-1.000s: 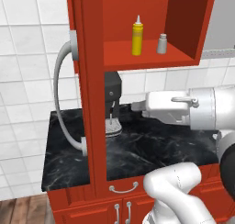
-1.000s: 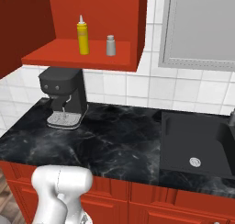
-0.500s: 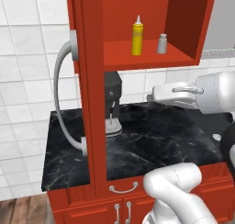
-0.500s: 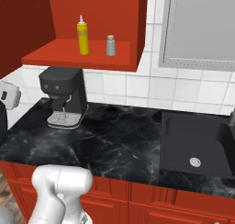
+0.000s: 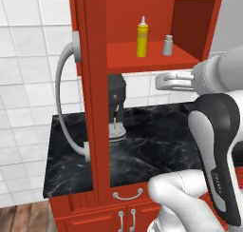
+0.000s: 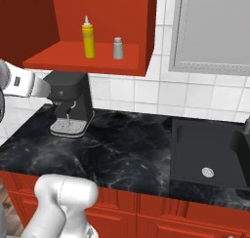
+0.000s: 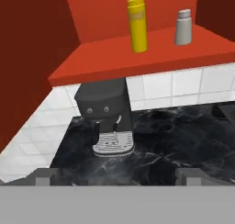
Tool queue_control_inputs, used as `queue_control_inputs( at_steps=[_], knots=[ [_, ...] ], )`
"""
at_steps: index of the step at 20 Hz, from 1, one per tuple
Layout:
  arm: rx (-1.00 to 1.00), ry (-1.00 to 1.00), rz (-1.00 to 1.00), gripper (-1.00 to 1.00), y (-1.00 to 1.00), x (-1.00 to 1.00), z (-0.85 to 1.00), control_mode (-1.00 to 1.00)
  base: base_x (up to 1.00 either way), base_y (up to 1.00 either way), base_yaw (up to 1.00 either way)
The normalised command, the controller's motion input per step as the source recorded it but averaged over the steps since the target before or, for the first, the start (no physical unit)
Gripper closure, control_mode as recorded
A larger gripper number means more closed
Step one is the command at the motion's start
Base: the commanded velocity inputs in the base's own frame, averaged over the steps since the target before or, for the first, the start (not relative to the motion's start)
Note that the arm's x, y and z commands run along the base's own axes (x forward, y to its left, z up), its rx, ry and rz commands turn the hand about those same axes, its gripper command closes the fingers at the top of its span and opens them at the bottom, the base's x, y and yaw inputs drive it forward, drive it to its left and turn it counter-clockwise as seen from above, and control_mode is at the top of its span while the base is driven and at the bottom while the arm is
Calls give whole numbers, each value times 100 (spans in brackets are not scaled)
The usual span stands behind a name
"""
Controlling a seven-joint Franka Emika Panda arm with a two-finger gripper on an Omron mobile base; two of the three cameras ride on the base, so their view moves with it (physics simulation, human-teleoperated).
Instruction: Move the mustard and shaker from the cabinet to the dining counter.
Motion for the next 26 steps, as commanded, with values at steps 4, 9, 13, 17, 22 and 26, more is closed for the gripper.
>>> queue_control_inputs(
  at_steps=[4, 9, 13, 17, 22, 26],
  knots=[
    [-21, -1, -31, -100, -45, 64, -11, -100, 0, 0, 0],
    [-21, 0, -16, -100, -30, 68, -12, -100, 0, 0, 0],
    [-17, 0, -5, -100, -10, 42, -8, -100, 0, 0, 0],
    [-1, 0, 0, -100, 0, 19, 0, -100, 0, 0, 0],
    [4, 0, 0, -100, 0, 17, 5, -100, 0, 0, 0],
    [9, 0, 0, -100, 0, 24, 7, -100, 0, 0, 0]
  ],
)
